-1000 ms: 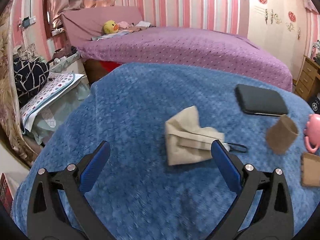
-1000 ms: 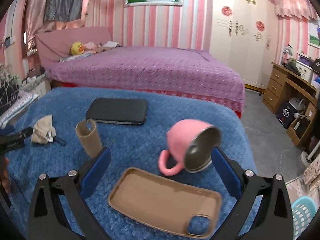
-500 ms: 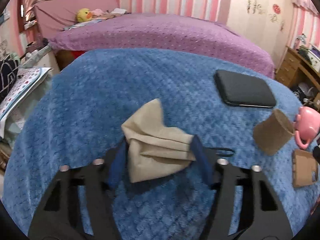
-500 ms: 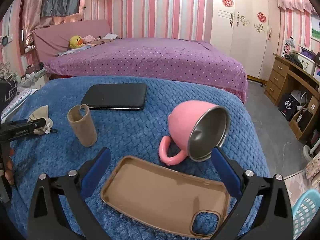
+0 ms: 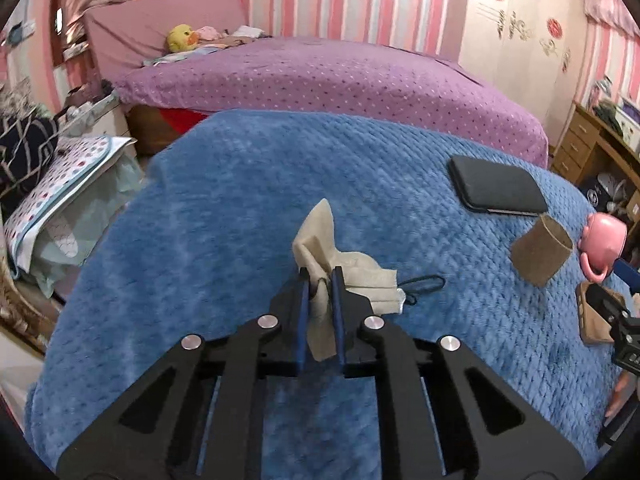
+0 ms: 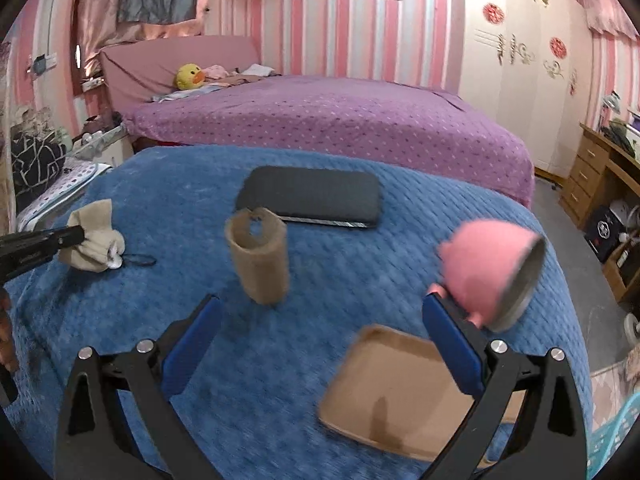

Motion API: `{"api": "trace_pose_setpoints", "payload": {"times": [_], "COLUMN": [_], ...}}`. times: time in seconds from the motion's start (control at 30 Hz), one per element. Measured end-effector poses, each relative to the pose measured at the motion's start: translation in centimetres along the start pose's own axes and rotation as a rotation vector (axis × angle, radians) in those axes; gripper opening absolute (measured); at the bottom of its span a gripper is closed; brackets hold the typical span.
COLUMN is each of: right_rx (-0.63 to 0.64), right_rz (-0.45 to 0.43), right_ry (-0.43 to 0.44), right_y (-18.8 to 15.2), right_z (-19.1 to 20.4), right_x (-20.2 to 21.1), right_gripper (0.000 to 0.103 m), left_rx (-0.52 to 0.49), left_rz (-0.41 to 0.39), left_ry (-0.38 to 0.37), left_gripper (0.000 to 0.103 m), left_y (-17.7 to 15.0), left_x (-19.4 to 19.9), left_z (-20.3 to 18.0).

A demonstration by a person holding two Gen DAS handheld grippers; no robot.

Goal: Collect trash
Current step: 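Close the left tool on the beige mask while the right tool grasps the cardboard tube, then carry the beige mask and cardboard tube in both tools over the basket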

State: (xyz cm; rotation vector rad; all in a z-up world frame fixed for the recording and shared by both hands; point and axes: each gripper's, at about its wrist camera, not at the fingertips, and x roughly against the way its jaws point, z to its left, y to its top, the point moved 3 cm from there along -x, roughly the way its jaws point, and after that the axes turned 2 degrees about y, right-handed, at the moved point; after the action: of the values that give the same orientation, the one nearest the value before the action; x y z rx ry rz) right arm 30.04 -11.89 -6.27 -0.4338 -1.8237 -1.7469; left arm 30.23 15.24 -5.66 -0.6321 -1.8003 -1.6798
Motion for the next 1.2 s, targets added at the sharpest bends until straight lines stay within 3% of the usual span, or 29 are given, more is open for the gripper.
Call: {"api": "trace_pose_setpoints", "payload": {"times": [0.2,0.3,0.37,0.43,0.6,0.87,1.2], "right_rx": [0.029,0.046,0.054,0.049,0.045,0.013,-0.078], "right_rz": [0.026,0.066,0.103,0.112,0.035,-0.007,-0.061], "right_ry": [0.041,0.053,0.063,0.071,0.062,0.008,-0.094], "right_y": [1.8,1.8,1.6,1.3,1.4,-0.5,-3.6], "right_z": [3.0,4.1,4.4,4.4,3.0,-1.8,-9.3], "right_x": [-3.0,-5.1,-6.3,-6.5,-3.6,3.1,11.8], "right_gripper": [0.096,0.073,0.046,0.036,0.035,0.035,0.035], "left_rx": [0.021,0.011,0.006,0.004,-0.033,-0.056,-0.140], "left_rz": [-0.013,-0.014,-0.009,-0.006,-0.030,-0.072,-0.122], "left_ry": [0.012,0.016,0.015,0.005,-0.008,-0.073,-0.149], "left_gripper": [0.009,0.009,0.008,0.008,0.008,0.008,0.008], "left_y": [0.4,0.4,0.5,0.6,0.5,0.1,-1.8], "left_x": [0.9,0.9,0.9,0.9,2.3,6.0,11.1], "left_z": [1.5,1.2,1.0,0.5,-1.3,-5.1,-13.8]}}
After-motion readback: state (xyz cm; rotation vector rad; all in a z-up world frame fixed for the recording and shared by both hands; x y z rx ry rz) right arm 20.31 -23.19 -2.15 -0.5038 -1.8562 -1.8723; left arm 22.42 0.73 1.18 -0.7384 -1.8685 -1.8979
